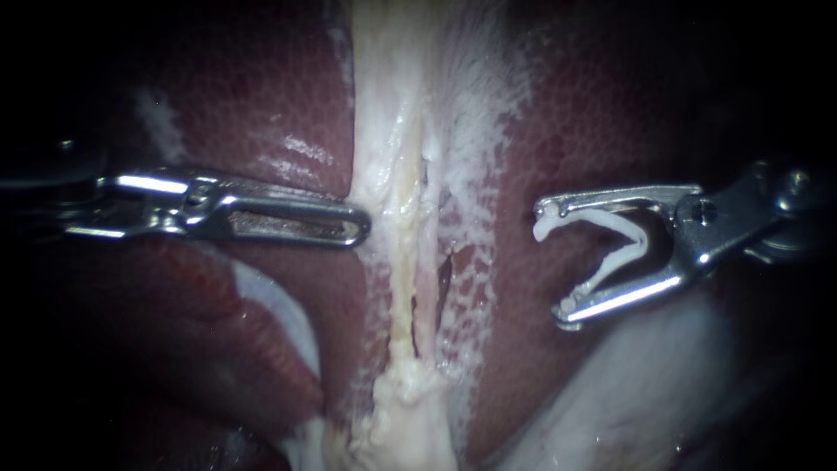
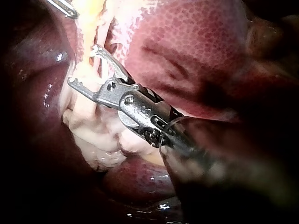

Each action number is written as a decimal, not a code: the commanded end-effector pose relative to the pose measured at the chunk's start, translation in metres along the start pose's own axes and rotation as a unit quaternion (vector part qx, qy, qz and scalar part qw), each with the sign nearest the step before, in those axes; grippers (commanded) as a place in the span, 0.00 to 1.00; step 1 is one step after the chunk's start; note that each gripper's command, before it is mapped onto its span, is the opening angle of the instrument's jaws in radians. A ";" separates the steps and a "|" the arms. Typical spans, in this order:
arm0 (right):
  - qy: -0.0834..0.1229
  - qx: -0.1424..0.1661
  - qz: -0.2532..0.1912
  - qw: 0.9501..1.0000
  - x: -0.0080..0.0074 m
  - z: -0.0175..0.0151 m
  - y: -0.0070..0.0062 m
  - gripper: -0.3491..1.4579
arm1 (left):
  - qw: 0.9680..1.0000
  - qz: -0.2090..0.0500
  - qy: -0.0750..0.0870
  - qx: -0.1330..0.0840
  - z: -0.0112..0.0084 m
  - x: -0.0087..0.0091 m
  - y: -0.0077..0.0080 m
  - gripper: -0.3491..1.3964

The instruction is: Clipping first clip left tube

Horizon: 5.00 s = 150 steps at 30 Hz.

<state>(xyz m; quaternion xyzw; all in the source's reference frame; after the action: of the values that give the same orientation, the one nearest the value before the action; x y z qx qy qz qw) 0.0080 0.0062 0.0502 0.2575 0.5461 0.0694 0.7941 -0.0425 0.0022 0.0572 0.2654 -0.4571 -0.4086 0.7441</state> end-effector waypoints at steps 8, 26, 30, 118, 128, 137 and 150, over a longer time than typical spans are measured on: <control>0.000 0.000 -0.001 1.000 -0.0002 0.0002 -0.0001 0.52 | 1.000 0.000 0.000 0.001 -0.0004 -0.0001 -0.0003 0.00; -0.005 0.028 0.061 0.998 -0.0052 0.0088 -0.0017 0.52 | 1.000 -0.014 -0.023 0.001 -0.0076 -0.0041 -0.0039 0.00; -0.007 0.034 0.072 0.997 -0.0066 0.0109 -0.0018 0.52 | 1.000 -0.018 -0.024 0.000 -0.0076 -0.0042 -0.0045 0.00; -0.046 0.129 0.064 0.989 -0.0099 0.0250 0.0011 0.43 | 1.000 -0.017 -0.024 -0.001 -0.0070 -0.0036 -0.0059 0.00; -0.046 0.126 0.064 0.989 -0.0103 0.0248 0.0017 0.37 | 1.000 -0.017 -0.024 -0.001 -0.0070 -0.0036 -0.0059 0.00; -0.053 0.126 0.074 0.988 -0.0103 0.0242 0.0024 0.03 | 1.000 -0.017 -0.024 -0.001 -0.0069 -0.0036 -0.0059 0.00; -0.056 0.126 0.076 0.987 -0.0103 0.0242 0.0024 0.00 | 1.000 -0.017 -0.024 -0.002 -0.0069 -0.0036 -0.0059 0.00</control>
<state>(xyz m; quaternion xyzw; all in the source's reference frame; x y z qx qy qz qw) 0.0262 -0.0038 0.0664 0.4001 0.4835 0.0455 0.7772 -0.0394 0.0023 0.0480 0.2622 -0.4698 -0.4277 0.7264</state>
